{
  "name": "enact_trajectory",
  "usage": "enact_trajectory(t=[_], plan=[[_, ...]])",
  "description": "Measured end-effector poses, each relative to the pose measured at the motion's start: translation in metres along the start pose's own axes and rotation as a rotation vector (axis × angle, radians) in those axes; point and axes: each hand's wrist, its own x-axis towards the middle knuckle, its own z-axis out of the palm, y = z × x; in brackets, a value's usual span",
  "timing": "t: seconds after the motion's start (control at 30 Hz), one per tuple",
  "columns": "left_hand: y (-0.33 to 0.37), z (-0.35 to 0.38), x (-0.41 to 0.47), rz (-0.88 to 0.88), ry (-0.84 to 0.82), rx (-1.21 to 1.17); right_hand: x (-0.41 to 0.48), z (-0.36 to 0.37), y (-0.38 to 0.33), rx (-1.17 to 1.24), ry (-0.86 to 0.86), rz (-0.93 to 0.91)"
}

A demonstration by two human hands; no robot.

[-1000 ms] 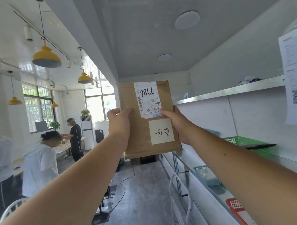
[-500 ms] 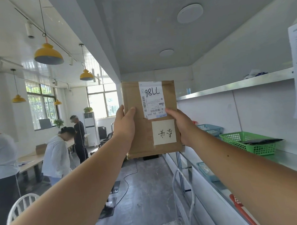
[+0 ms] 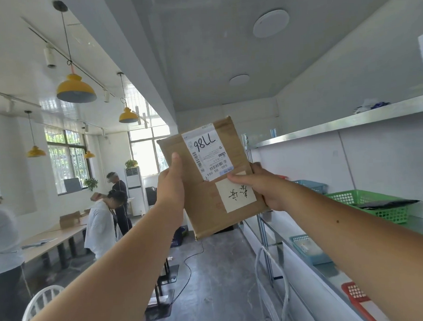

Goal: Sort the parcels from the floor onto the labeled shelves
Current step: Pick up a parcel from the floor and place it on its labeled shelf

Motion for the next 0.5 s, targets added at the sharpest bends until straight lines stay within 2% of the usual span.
enact_trajectory(t=[0.17,0.23,0.37,0.5], plan=[[-0.003,-0.005,0.004,0.093,0.071,-0.051,0.011,0.003,0.01,-0.117,0.144,-0.081],[-0.003,-0.008,0.004,0.105,0.05,-0.053,0.015,0.004,0.012,-0.135,0.193,-0.106],[-0.006,-0.014,0.008,0.144,0.07,-0.072,0.02,0.001,0.012,-0.131,0.173,-0.111],[-0.009,-0.022,0.014,0.14,0.123,-0.142,0.022,-0.002,0.022,-0.08,0.305,-0.162]])
